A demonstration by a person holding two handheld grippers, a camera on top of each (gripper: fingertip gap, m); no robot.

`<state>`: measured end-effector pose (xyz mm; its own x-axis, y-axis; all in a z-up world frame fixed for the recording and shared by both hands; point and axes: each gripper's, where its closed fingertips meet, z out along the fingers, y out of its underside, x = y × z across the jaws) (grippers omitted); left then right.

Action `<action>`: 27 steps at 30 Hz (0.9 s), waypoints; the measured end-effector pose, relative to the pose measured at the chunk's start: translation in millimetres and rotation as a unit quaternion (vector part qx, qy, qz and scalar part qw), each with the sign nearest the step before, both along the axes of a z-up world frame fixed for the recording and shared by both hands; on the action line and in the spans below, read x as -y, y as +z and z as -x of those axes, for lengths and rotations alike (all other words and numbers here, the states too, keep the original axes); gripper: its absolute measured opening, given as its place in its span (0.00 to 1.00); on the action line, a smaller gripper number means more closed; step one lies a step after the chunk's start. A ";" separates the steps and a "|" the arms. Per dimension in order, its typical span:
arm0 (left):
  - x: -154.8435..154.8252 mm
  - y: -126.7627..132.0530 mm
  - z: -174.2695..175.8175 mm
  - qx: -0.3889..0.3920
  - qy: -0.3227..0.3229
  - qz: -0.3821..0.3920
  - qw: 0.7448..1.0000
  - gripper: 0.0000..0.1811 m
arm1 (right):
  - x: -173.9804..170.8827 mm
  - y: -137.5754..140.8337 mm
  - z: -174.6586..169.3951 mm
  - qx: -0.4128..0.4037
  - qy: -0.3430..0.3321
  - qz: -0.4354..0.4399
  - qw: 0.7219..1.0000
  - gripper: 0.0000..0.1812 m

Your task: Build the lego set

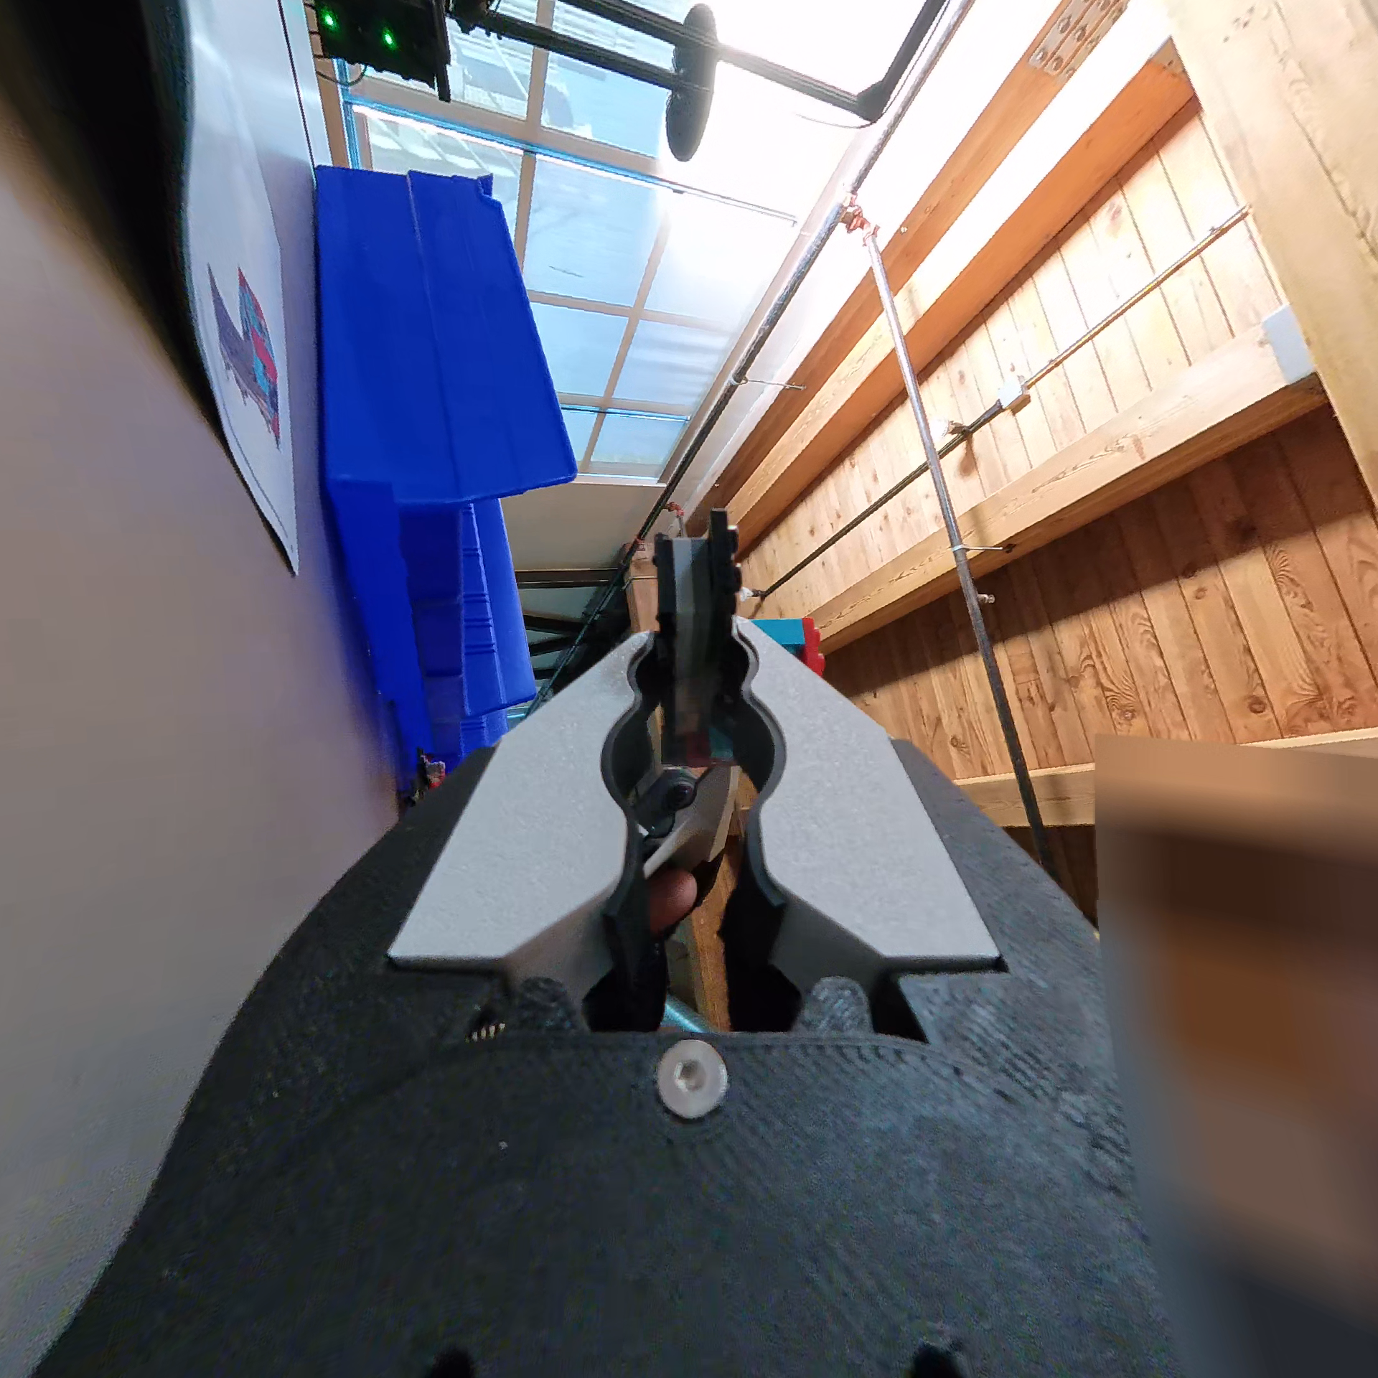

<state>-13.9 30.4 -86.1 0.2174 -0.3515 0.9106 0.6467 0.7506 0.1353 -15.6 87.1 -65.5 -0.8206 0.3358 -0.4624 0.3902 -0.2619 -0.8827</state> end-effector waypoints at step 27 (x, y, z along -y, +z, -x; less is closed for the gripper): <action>-5.3 2.7 -0.8 -0.064 -0.019 0.082 0.994 0.08 | 26.4 12.3 -31.8 -0.331 0.070 -0.087 0.937 0.19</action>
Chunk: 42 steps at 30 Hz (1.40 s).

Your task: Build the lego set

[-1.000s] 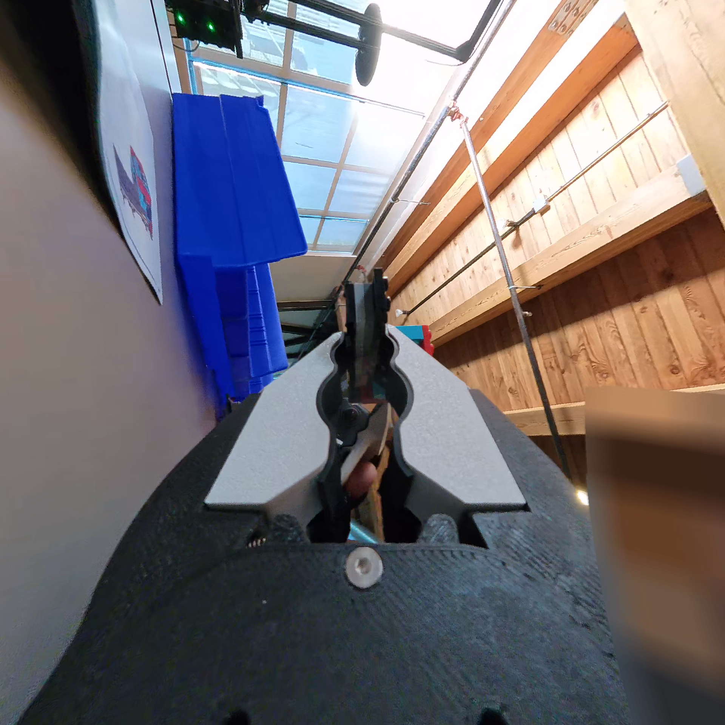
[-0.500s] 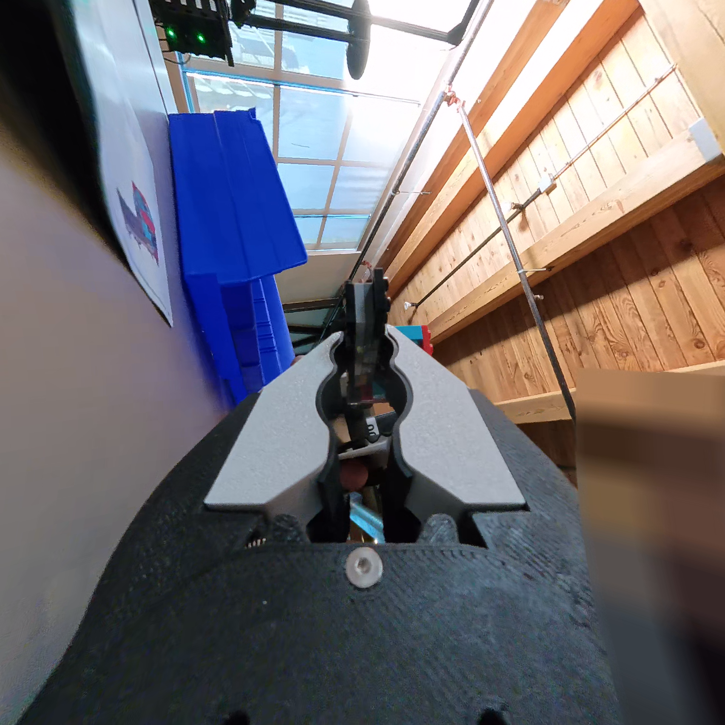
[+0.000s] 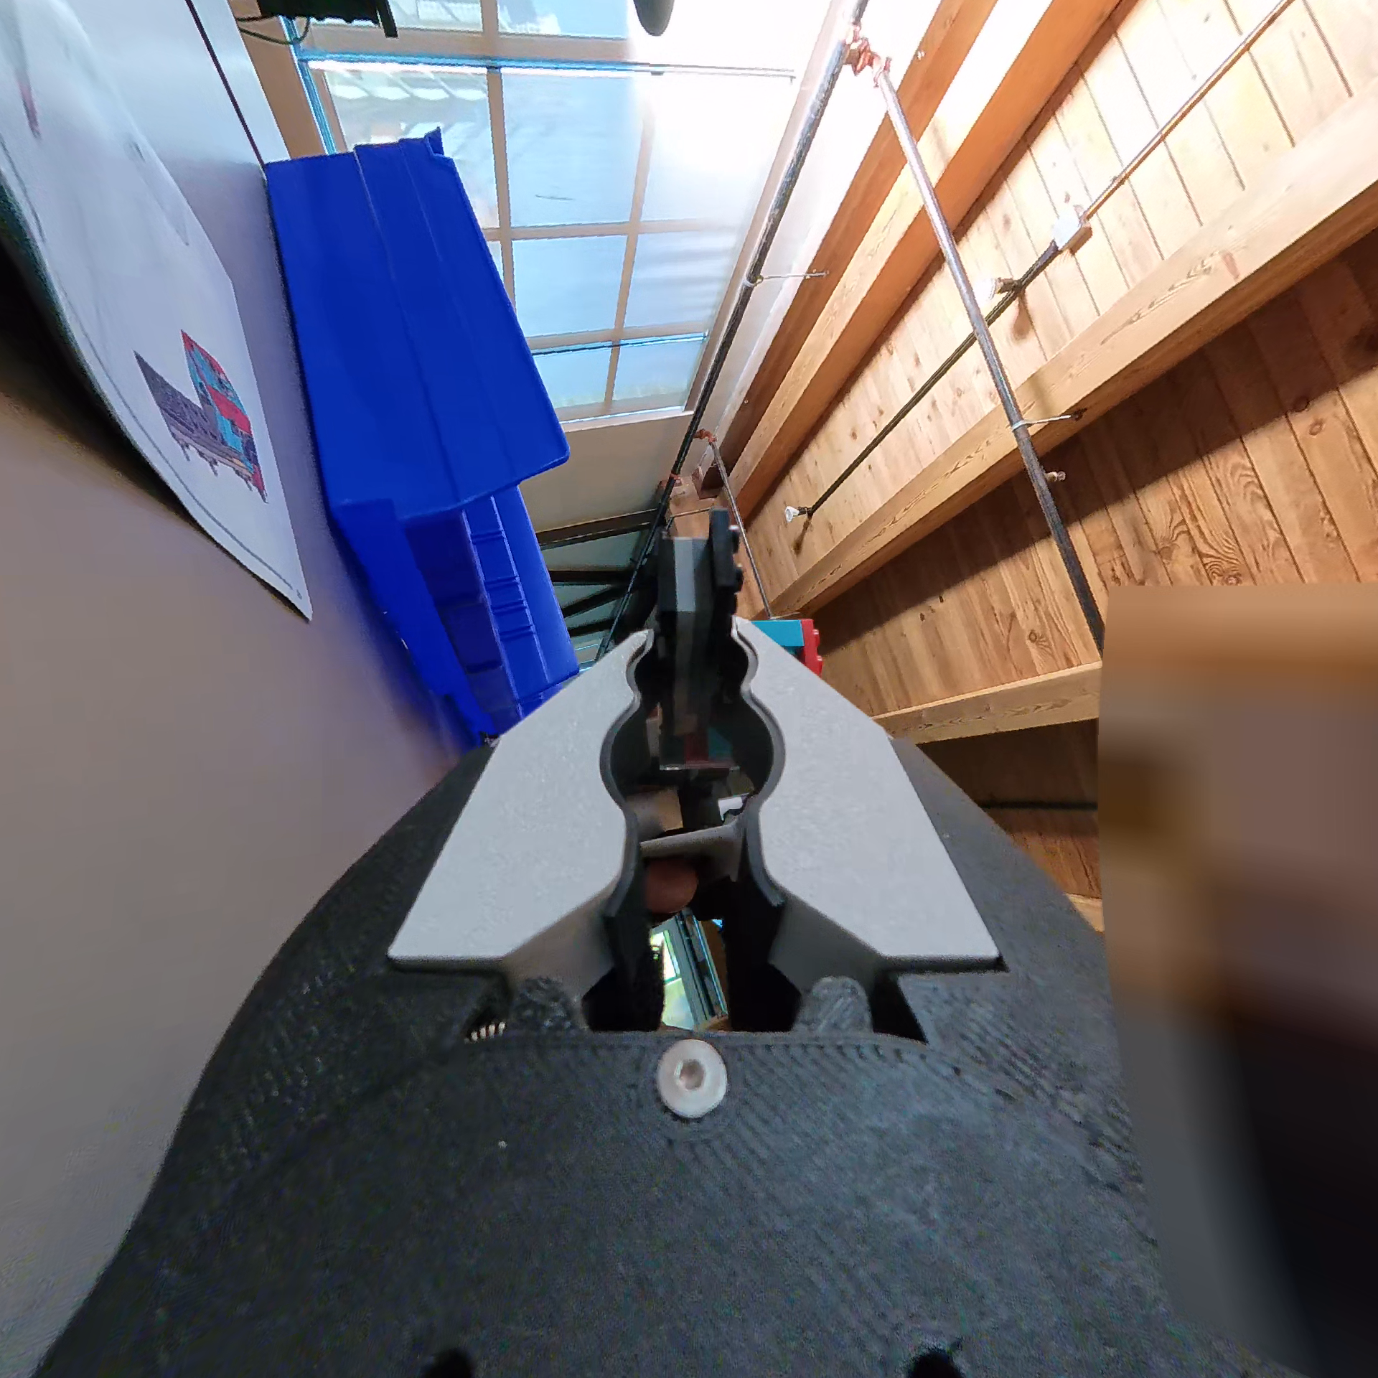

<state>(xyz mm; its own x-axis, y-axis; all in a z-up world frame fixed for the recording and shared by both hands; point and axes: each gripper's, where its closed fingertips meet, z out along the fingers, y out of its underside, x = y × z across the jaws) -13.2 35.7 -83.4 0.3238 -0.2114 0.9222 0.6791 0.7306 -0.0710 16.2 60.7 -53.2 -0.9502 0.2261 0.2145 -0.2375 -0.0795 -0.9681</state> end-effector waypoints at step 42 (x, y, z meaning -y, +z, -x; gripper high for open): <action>-4.7 -7.0 -3.5 0.001 -0.003 0.059 0.998 0.09 | -1.3 0.2 -1.7 -0.005 0.001 -0.003 1.000 0.11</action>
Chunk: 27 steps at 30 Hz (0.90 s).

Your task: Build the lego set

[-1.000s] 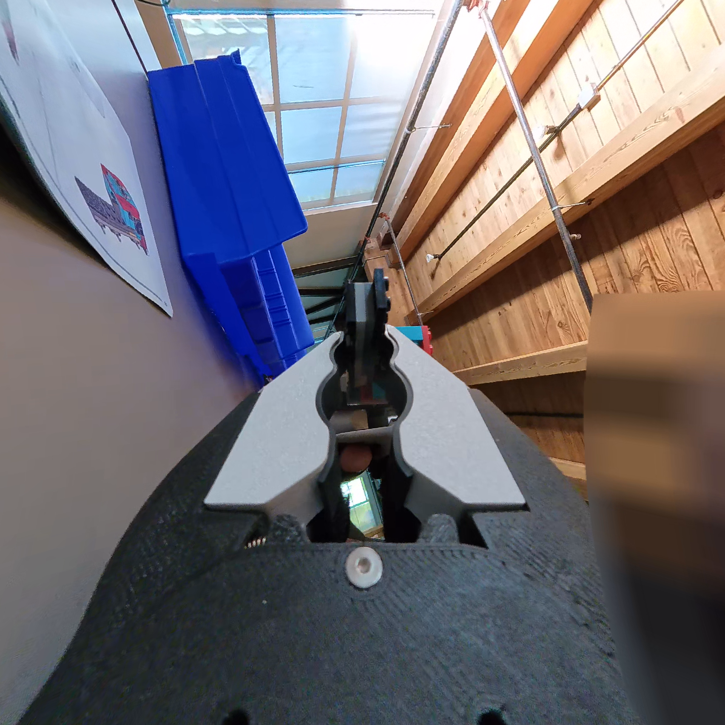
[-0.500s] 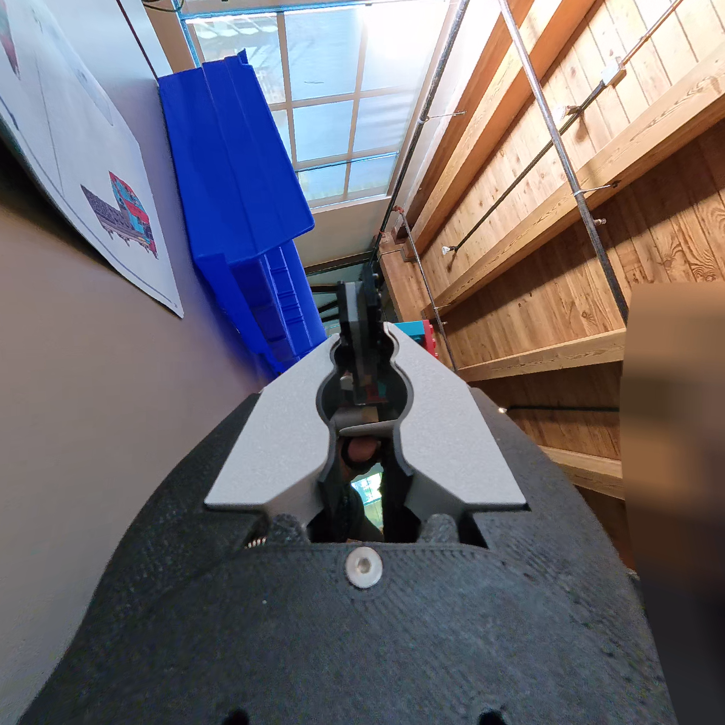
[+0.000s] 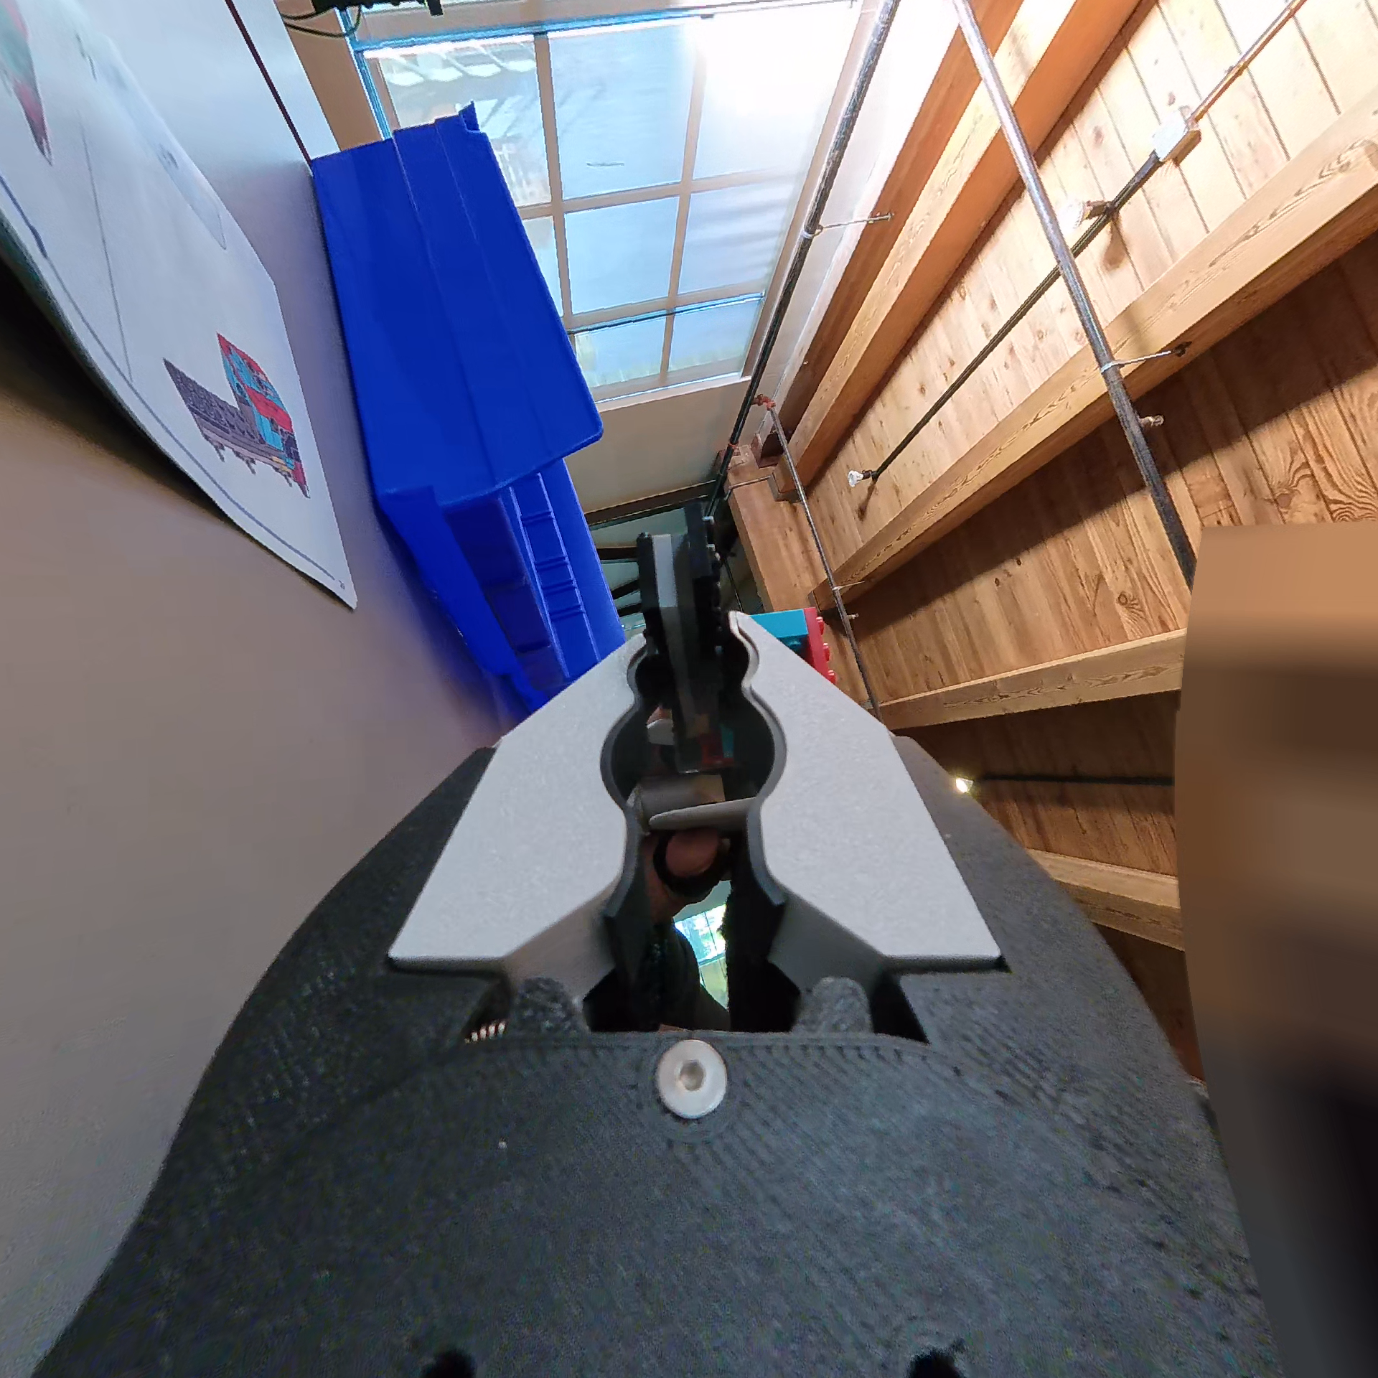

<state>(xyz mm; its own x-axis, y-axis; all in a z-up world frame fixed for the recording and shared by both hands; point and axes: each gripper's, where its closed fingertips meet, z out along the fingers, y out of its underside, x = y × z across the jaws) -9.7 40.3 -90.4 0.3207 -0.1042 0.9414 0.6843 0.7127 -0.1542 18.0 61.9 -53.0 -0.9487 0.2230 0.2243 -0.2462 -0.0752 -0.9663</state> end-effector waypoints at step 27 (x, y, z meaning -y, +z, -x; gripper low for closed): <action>2.5 0.1 3.0 0.000 0.014 0.003 1.000 0.09 | -1.0 -3.1 1.0 0.010 0.002 -0.002 1.000 0.11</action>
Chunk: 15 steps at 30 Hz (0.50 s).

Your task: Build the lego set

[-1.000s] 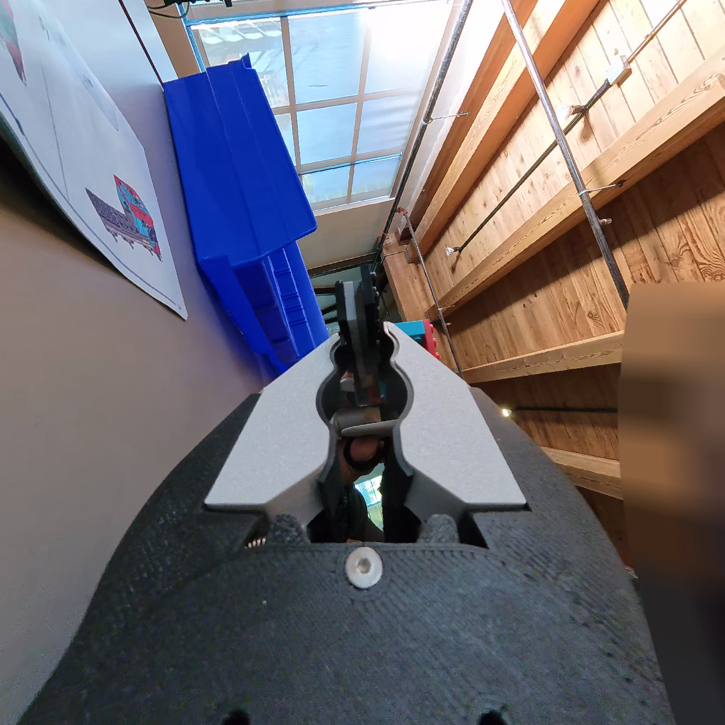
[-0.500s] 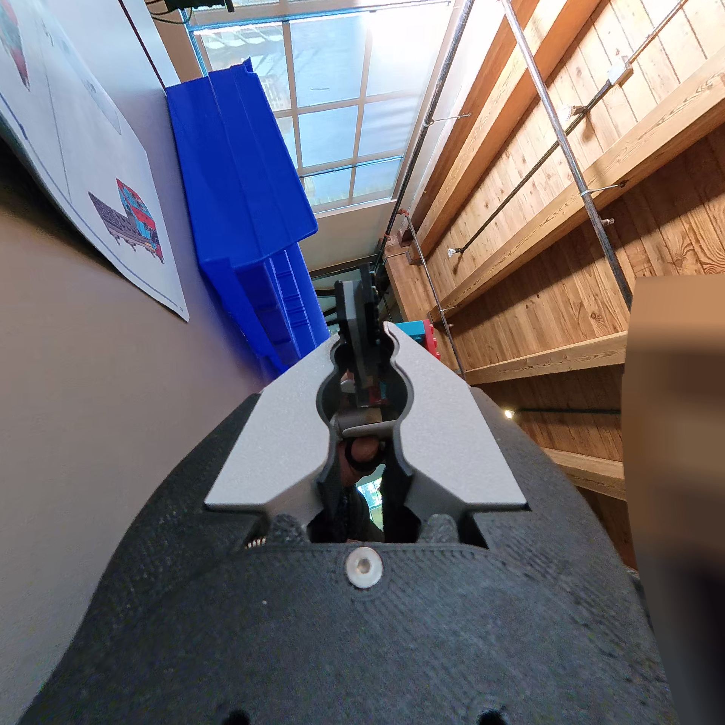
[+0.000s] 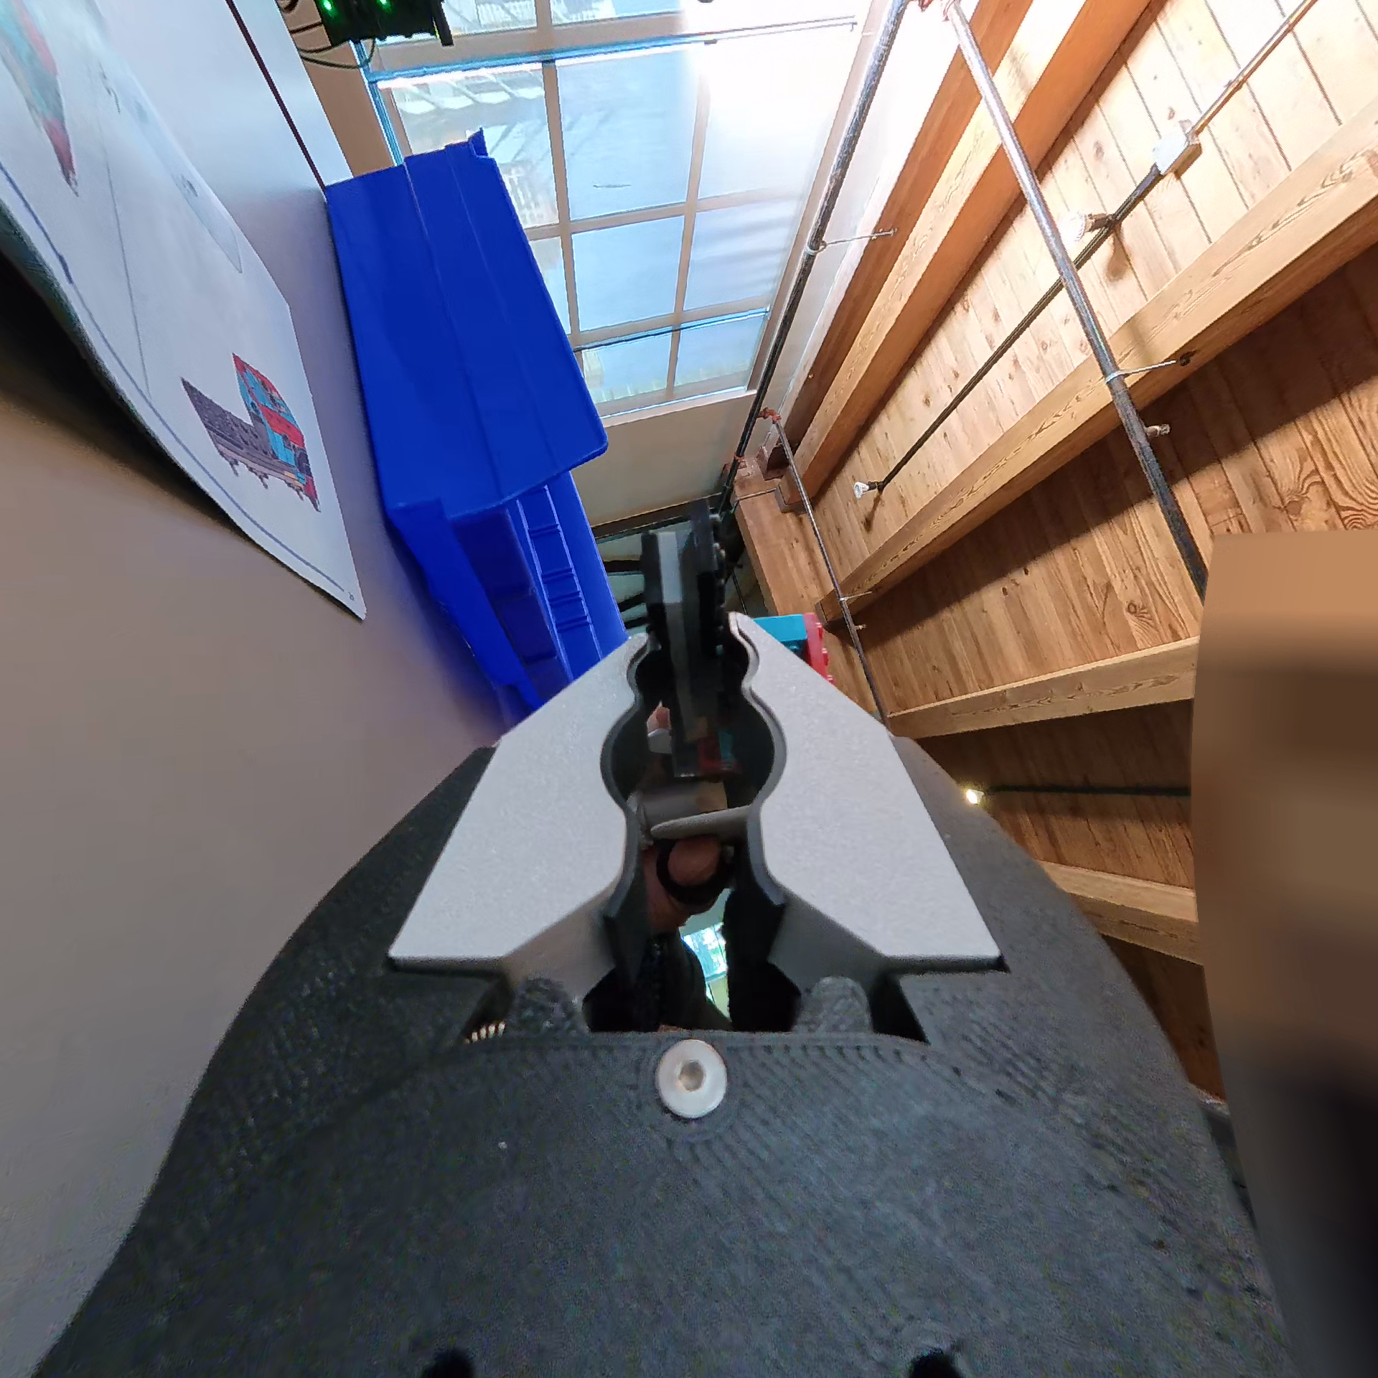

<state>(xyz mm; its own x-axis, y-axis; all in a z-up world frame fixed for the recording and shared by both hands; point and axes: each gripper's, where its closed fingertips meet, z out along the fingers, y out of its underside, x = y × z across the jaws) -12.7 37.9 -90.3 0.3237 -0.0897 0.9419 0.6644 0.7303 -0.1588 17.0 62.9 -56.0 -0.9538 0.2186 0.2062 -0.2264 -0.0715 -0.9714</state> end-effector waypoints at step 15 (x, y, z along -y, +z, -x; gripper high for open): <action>18.3 7.8 5.7 -0.031 0.064 0.015 0.997 0.08 | 18.1 -18.8 16.2 0.456 0.098 0.055 0.883 0.41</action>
<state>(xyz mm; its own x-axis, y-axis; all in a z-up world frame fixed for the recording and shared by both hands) -18.3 19.6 -82.5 0.3877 -0.0154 0.9217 0.5541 0.8029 -0.2197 0.8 44.8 -74.8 -0.7344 0.0011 -0.6788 0.6731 -0.1276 -0.7284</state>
